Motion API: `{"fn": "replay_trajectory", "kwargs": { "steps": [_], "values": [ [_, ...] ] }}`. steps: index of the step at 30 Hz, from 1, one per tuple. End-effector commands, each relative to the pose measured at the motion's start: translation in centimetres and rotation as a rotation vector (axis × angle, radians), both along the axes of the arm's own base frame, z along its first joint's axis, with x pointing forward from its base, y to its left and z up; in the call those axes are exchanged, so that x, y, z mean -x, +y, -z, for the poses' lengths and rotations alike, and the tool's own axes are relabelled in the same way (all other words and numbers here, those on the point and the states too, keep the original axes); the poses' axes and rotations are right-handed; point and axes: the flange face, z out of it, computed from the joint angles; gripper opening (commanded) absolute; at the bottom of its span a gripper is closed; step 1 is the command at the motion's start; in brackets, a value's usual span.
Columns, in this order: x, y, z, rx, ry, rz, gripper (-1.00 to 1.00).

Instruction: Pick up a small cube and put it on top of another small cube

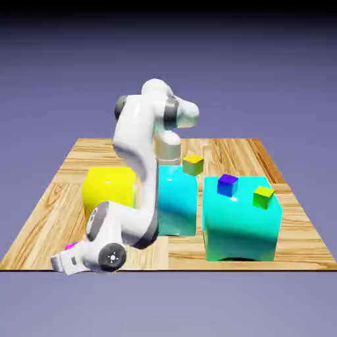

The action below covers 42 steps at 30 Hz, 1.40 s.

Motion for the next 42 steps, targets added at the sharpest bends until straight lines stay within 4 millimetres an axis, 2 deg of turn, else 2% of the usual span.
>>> {"fn": "replay_trajectory", "kwargs": {
  "steps": [1,4,5,6,10,18,22,26,33,35,42],
  "values": [
    [0.9,-0.7,1.2,0.001,0.000,0.000,0.00],
    [3.7,-2.4,4.3,0.000,-0.001,0.001,0.00],
    [3.7,-2.4,4.3,0.000,-0.001,0.001,-1.00],
    [3.7,-2.4,4.3,0.000,-0.001,0.001,-1.00],
    [0.0,0.3,-0.2,0.000,-0.005,0.008,-1.00],
    [-0.7,14.1,-8.1,0.000,-0.135,0.314,-1.00],
    [0.1,21.4,-12.4,-0.007,-0.142,0.444,-1.00],
    [1.8,28.6,-17.0,-0.012,-0.115,0.549,-1.00],
    [7.0,40.5,-25.8,-0.001,-0.004,0.660,-1.00],
    [7.2,40.8,-26.0,0.000,-0.001,0.661,-1.00],
    [11.2,41.1,-21.9,0.000,-0.001,0.662,-1.00]
  ]
}}
